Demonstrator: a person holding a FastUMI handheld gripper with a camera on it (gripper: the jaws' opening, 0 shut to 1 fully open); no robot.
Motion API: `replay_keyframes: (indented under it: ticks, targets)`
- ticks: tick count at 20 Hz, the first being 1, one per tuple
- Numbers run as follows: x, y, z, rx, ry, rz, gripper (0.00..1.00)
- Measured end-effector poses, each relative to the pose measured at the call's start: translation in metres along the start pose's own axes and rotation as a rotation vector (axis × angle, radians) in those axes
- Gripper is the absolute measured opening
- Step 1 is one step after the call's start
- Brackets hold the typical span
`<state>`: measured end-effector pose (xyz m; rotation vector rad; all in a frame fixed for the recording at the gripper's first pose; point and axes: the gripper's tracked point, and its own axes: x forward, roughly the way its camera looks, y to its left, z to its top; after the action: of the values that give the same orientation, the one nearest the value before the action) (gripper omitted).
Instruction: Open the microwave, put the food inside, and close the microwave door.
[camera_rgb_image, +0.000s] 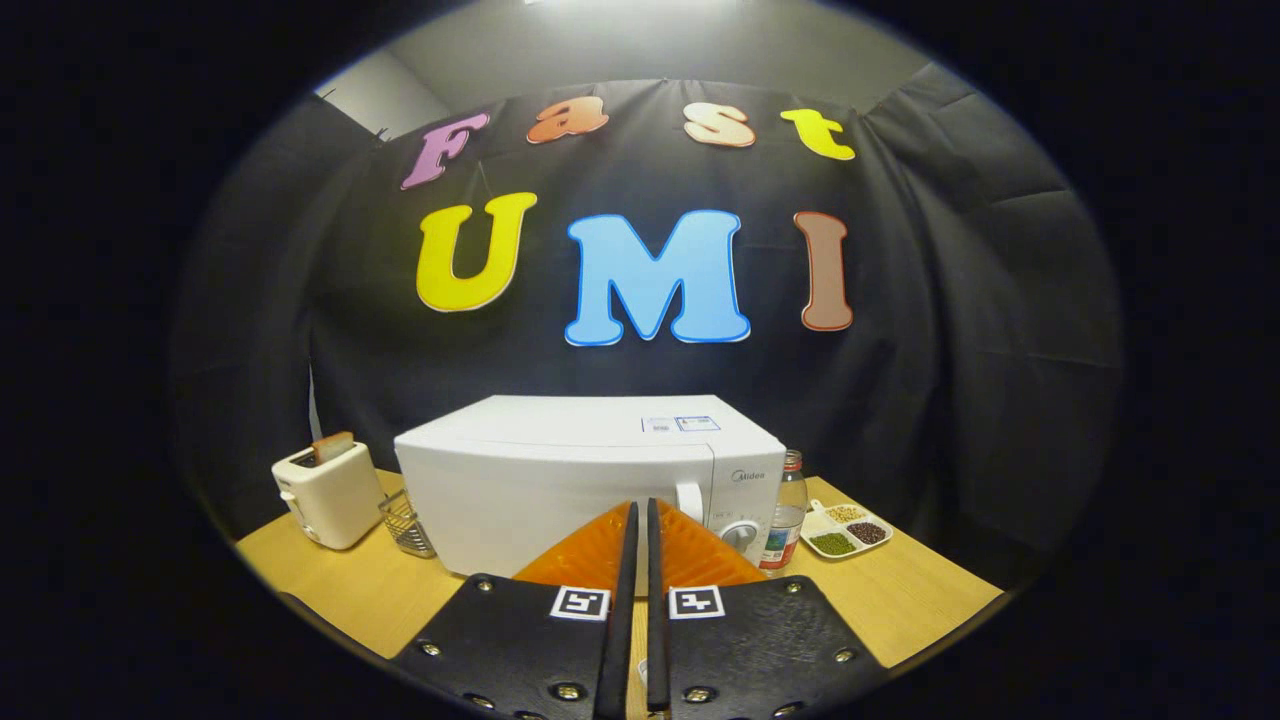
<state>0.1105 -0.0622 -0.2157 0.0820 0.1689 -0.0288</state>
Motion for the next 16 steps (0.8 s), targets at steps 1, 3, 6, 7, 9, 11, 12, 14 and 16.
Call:
replay_keyframes:
  ticks: [1,3,6,7,9,11,12,14,16]
  targets:
    - [-0.012,0.001,0.014,-0.007,-0.022,-0.001,0.07]
    - [-0.036,0.006,0.039,-0.020,-0.056,0.011,0.07]
    - [-0.068,0.010,0.067,-0.030,-0.086,0.013,0.07]
    - [-0.077,0.009,0.077,-0.033,-0.099,0.010,0.07]
    - [-0.091,0.007,0.094,-0.043,-0.134,-0.008,0.07]
    - [-0.104,0.003,0.107,-0.047,-0.160,-0.027,0.08]
    - [-0.110,0.009,0.111,-0.053,-0.161,-0.014,0.09]
    - [-0.114,0.012,0.119,-0.067,-0.152,-0.007,0.09]
    - [-0.114,0.016,0.126,-0.040,-0.146,0.012,0.09]
